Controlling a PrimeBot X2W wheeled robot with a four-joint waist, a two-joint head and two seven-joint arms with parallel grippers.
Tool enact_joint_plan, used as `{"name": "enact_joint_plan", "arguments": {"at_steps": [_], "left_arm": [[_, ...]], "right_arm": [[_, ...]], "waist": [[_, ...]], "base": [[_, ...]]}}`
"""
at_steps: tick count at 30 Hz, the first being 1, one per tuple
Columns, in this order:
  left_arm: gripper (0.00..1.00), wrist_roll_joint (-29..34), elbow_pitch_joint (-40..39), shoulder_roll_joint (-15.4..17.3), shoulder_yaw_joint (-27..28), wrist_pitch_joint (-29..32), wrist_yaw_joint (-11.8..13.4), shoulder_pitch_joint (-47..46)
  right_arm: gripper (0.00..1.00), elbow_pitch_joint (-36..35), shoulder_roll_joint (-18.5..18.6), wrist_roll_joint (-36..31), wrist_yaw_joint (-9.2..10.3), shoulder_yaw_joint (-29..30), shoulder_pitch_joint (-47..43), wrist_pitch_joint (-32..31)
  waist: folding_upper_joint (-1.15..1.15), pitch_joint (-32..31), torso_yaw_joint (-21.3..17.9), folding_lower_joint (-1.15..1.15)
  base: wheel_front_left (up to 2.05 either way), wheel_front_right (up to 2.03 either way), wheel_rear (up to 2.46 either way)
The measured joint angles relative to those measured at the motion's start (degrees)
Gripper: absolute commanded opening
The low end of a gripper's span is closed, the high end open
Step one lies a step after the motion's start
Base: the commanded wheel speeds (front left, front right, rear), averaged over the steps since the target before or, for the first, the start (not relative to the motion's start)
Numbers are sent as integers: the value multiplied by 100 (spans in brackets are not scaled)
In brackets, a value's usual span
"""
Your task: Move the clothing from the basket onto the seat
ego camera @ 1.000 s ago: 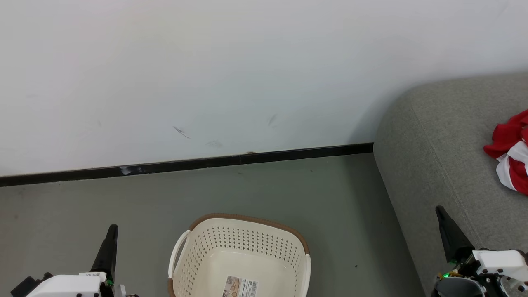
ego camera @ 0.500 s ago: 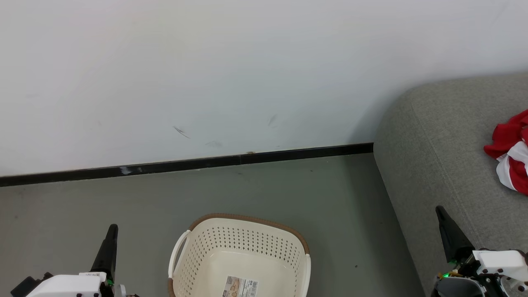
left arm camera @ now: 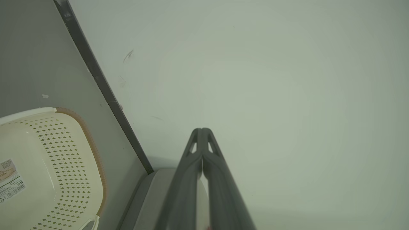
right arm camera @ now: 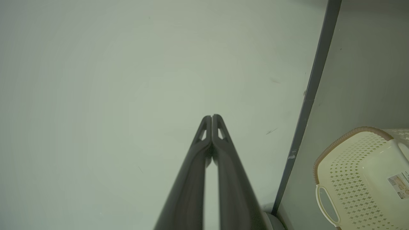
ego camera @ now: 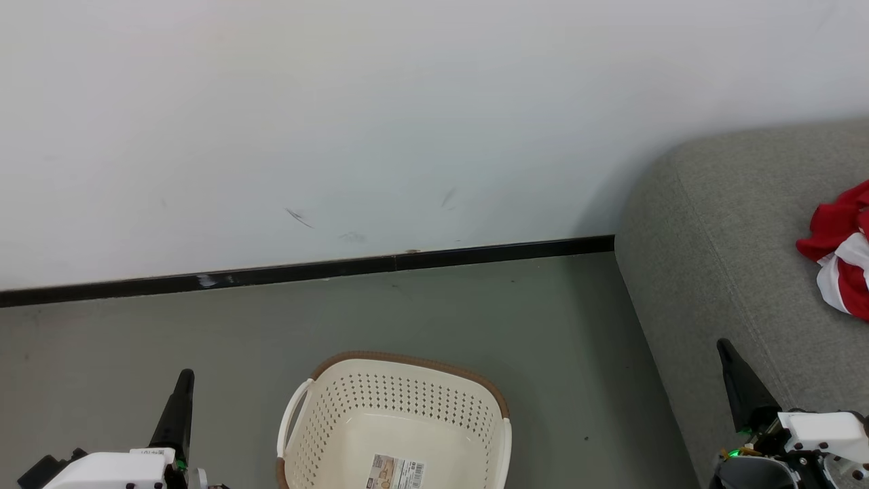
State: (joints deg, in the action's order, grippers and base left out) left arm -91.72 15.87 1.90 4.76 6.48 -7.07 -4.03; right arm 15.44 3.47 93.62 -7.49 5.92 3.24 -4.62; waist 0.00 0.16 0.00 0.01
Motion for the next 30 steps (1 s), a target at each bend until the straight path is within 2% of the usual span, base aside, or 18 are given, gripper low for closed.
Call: {"name": "enact_joint_plan", "arguments": {"at_steps": [30], "left_arm": [[0,0,-3,0,0,0,0,0]], "right_arm": [[0,0,-3,-1,0,11,50,0]], "waist": [[0,0,0,0]], "base": [[0,0,0]]}}
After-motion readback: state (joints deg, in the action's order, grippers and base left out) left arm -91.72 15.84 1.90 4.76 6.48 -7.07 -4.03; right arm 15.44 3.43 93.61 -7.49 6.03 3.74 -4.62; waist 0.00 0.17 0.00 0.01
